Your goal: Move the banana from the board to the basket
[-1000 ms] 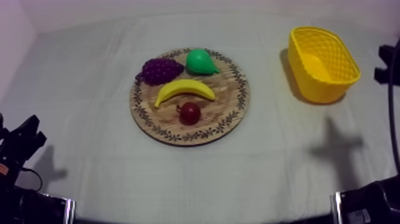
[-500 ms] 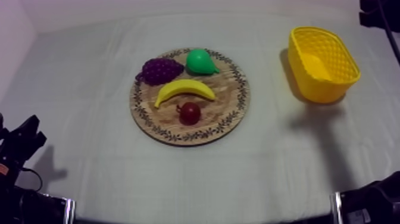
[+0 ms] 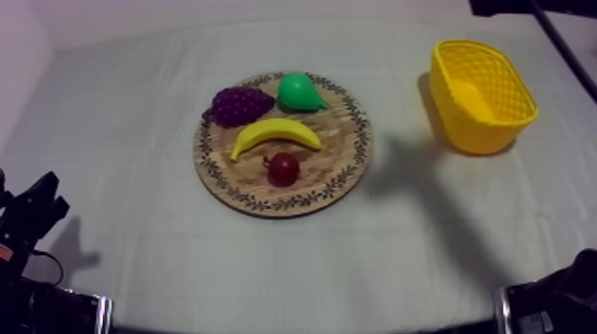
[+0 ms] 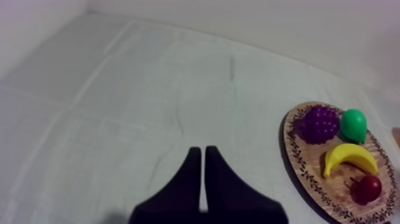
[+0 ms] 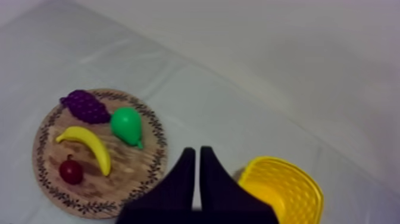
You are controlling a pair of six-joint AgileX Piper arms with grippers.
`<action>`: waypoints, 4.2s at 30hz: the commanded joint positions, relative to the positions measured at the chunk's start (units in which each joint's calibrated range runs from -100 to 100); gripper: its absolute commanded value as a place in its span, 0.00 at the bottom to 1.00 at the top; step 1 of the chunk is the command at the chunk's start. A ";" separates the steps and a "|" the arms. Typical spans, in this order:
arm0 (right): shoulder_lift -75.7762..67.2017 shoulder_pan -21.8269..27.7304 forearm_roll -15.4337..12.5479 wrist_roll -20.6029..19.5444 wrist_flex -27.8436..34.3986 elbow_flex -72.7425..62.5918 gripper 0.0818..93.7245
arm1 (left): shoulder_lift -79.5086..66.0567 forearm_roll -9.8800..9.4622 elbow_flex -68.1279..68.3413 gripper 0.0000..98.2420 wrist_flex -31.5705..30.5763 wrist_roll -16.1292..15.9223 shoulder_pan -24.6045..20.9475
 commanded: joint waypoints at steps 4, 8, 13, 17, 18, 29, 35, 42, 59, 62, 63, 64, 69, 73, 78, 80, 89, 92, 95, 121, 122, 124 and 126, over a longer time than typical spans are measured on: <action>4.44 -5.77 -0.38 -0.01 2.06 -4.82 0.01 | 0.00 0.00 -0.04 0.00 0.00 0.01 -0.01; 8.38 -8.87 -0.36 -0.24 3.57 -8.77 0.01 | 0.00 0.00 -0.04 0.00 0.00 0.00 -0.01; 13.27 -11.93 0.12 -0.34 5.19 -11.65 0.01 | 0.00 0.00 -0.04 0.00 0.00 0.00 -0.01; 17.13 -13.27 0.09 0.31 7.51 -14.27 0.01 | 0.00 0.00 -0.04 0.00 0.00 0.00 -0.01; 18.01 -13.45 0.07 0.53 8.15 -14.99 0.01 | 0.00 0.00 -0.04 0.00 0.00 0.00 -0.01; 26.97 -13.69 0.43 4.07 15.93 -23.92 0.01 | 0.00 0.00 -0.04 0.00 0.00 0.00 -0.01; 30.72 -13.92 0.17 6.31 22.56 -30.25 0.01 | 0.00 0.00 -0.04 0.00 0.00 0.00 -0.01; 33.16 -14.13 -1.52 8.54 31.97 -36.68 0.01 | 0.00 0.00 -0.04 0.00 0.00 0.00 -0.01; 36.84 -14.36 -2.10 4.60 41.29 -41.38 0.01 | 0.00 0.00 -0.04 0.00 0.00 0.00 -0.01; 37.17 -14.39 -2.03 4.17 41.58 -41.80 0.00 | 0.00 0.00 -0.04 0.00 0.00 0.01 -0.01; 37.26 -14.39 -2.04 4.10 41.68 -41.96 0.01 | 0.00 0.00 -0.04 0.00 0.00 0.02 -0.01; 37.34 -14.40 -2.07 4.01 41.78 -42.10 0.04 | 0.00 0.00 -0.04 0.00 0.00 0.02 -0.01; 37.58 -14.08 -3.22 4.80 42.24 -42.33 0.40 | 0.00 0.00 -0.04 0.00 0.00 0.00 -0.01; 37.82 -13.92 -3.61 5.48 41.40 -41.64 0.51 | 0.00 0.00 -0.04 0.00 0.00 0.00 -0.01; 38.35 -13.88 -3.60 6.02 40.19 -41.19 0.56 | 0.00 0.00 -0.04 0.00 0.00 0.00 -0.01; 38.70 -13.87 -3.57 6.27 39.87 -41.15 0.59 | 0.00 0.00 -0.04 0.00 0.00 0.00 -0.01; 42.52 -13.62 -3.74 6.68 37.65 -40.33 0.62 | 0.00 0.00 -0.04 0.00 0.00 0.00 -0.01; 44.70 -13.44 -3.80 6.70 36.78 -40.23 0.61 | 0.00 0.00 -0.04 0.00 0.00 0.00 -0.01; 47.22 -13.23 -3.75 6.79 35.72 -40.45 0.61 | 0.00 0.00 -0.04 0.00 0.00 0.00 -0.01; 73.89 -11.49 -6.56 10.05 32.29 -53.17 0.58 | 0.00 0.00 -0.04 0.00 0.00 0.00 -0.01; 74.55 -11.52 -6.65 10.25 32.25 -53.42 0.58 | 0.00 0.00 -0.04 0.00 0.00 0.00 -0.01; 75.78 -11.57 -6.77 10.60 32.15 -53.86 0.58 | 0.00 0.00 -0.04 0.00 0.00 0.00 -0.01; 76.86 -11.61 -6.86 10.95 32.03 -54.41 0.58 | 0.00 0.00 -0.04 0.00 0.00 0.00 -0.01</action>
